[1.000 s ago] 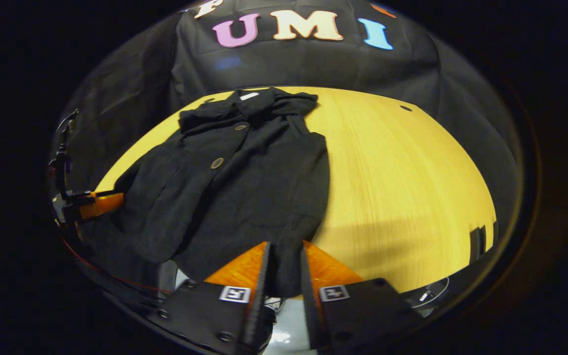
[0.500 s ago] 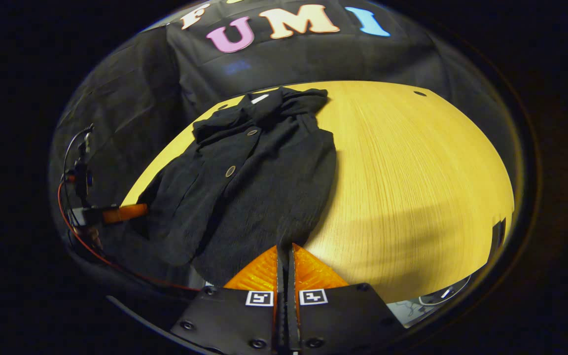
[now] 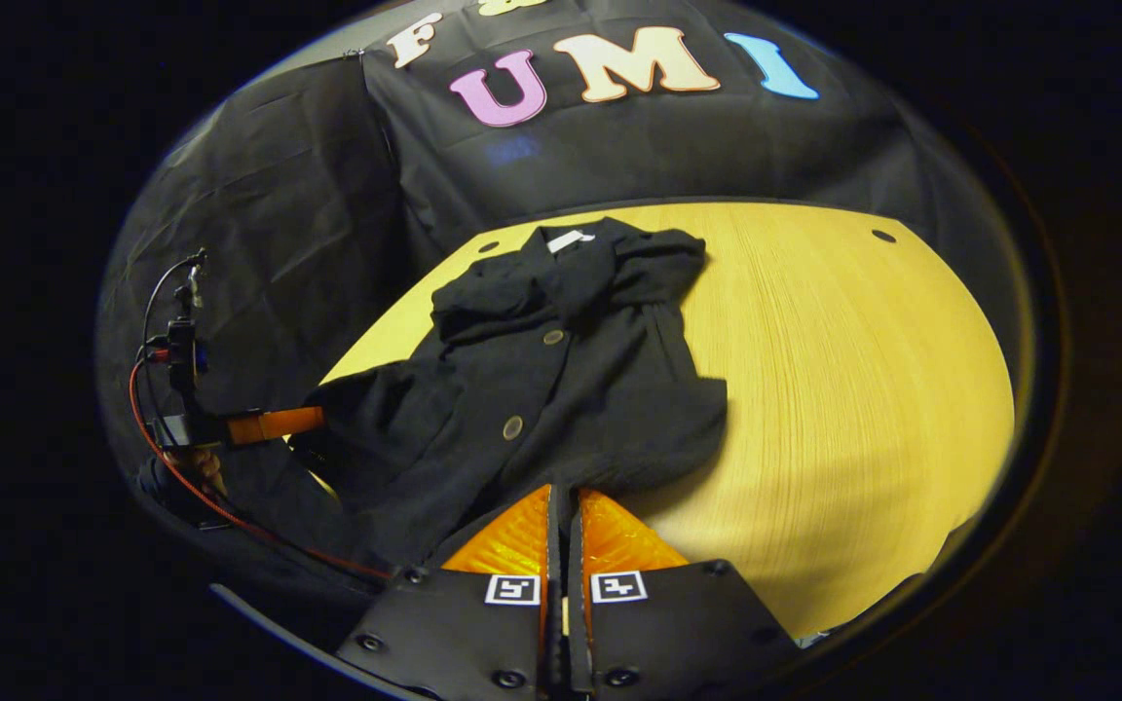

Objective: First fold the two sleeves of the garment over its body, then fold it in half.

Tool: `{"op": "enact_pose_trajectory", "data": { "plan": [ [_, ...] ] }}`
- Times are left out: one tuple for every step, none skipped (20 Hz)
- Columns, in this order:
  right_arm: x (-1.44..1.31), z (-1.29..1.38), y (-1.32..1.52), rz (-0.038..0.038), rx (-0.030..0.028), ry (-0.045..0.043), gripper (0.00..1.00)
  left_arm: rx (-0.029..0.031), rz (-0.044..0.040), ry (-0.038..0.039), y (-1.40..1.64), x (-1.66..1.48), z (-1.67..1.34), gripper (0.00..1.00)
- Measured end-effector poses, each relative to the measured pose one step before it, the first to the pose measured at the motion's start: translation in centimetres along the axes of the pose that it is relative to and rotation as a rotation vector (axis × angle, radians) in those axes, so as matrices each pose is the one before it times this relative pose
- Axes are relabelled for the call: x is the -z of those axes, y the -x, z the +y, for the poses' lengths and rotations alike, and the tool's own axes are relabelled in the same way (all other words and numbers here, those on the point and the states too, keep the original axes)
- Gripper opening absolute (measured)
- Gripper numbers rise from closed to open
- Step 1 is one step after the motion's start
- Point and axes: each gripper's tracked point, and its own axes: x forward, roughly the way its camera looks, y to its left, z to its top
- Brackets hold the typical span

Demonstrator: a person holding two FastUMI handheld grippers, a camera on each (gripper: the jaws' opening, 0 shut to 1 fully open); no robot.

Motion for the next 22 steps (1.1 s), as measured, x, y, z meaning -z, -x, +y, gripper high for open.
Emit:
{"op": "enact_pose_trajectory", "data": {
  "plan": [
    [-0.941,0.186,-0.204,-0.00544,-0.00449,0.00853,0.05,0.01115,-0.00781,0.00296,-0.131,-0.777,-0.438,0.0],
    [-0.909,0.13,-0.22,-0.00717,0.00103,0.01293,0.05,0.01188,-0.02517,0.00201,-0.176,-1.41,-0.394,0.0],
    [-1.018,-0.125,-0.137,-0.01183,0.00695,0.01313,0.05,0.00997,-0.0118,-0.00249,-0.171,-0.91,-0.274,0.0],
    [-1.14,-0.082,-0.18,-0.01146,0.00207,0.00873,0.01,0.00624,-0.01106,-0.00894,-0.297,-1.025,-0.132,0.0],
    [-1.137,-0.03,-0.12,-0.01455,0.00127,0.00394,0.05,0.00621,-0.00955,-0.01129,-0.257,-0.884,-0.113,0.0],
    [-1.065,-0.124,-0.132,-0.01576,0.00413,0.00389,0.05,0.003,-0.01034,-0.01168,-0.354,-0.973,-0.086,0.0],
    [-1.13,-0.214,-0.156,-0.0137,0.00427,0.00295,0.05,0.00257,-0.00603,-0.0114,-0.427,-0.791,0.035,0.0],
    [-1.486,-0.254,-0.324,-0.02015,0.00584,0.00035,0.05,0.00242,-0.00675,-0.01043,-0.661,-0.898,-0.01,0.0],
    [-0.968,-0.075,-0.16,-0.01743,0.00175,-0.00247,0.05,0.00189,-0.00105,-0.00559,-0.524,-0.681,0.046,0.0],
    [-1.006,-0.241,-0.241,-0.01198,0.00713,-0.00223,0.05,0.00158,-0.0036,-0.00253,-0.528,-0.512,0.165,0.0],
    [-0.979,-0.303,-0.436,-0.01066,0.00567,-0.0034,0.05,0.0019,0.00001,-0.0015,-0.584,-0.549,0.062,0.0],
    [-1.005,-0.212,-0.387,-0.01294,0.00439,-0.00573,0.05,0.00028,-0.00073,0.00445,-0.539,-0.425,0.198,0.0],
    [-0.797,-0.105,-0.342,-0.009,0.00198,-0.00609,0.05,0.0055,0.00167,0.01264,-0.431,-0.509,-0.008,0.0],
    [-0.773,-0.085,-0.351,-0.00657,0.00106,-0.00187,0.05,0.00646,-0.00404,0.00998,-0.312,-0.62,0.018,0.0],
    [-0.823,-0.162,-0.377,-0.00892,0.00525,0.00204,0.05,0.00185,-0.01001,0.00364,-0.487,-0.812,0.119,0.0],
    [-0.859,-0.109,-0.364,-0.00612,0.00318,0.00243,0.05,0.00307,-0.00482,-0.00012,-0.496,-0.641,0.18,0.0],
    [-0.677,-0.109,-0.327,-0.00751,0.00205,-0.00047,0.09,0.00107,-0.01132,-0.00373,-0.425,-0.847,0.126,0.0],
    [-0.816,-0.125,-0.432,-0.00912,0.00154,-0.00236,0.05,0.00317,-0.00776,-0.00683,-0.497,-0.824,0.067,0.0],
    [-0.759,-0.031,-0.327,-0.00575,0.0009,-0.00276,0.05,0.00346,-0.00949,-0.00764,-0.603,-0.821,0.108,0.0],
    [-0.748,-0.174,-0.432,-0.00737,0.00153,-0.00433,0.05,0.00541,-0.00544,-0.00606,-0.579,-0.717,-0.048,0.0],
    [-0.727,-0.097,-0.523,-0.00682,0.00203,-0.00266,0.05,0.00573,-0.00413,-0.00693,-0.713,-0.738,0.048,0.0],
    [-0.761,-0.167,-0.497,-0.00386,0.00435,-0.0013,0.05,0.00911,-0.01027,-0.00847,-0.901,-0.987,0.048,0.0]
  ]
}}
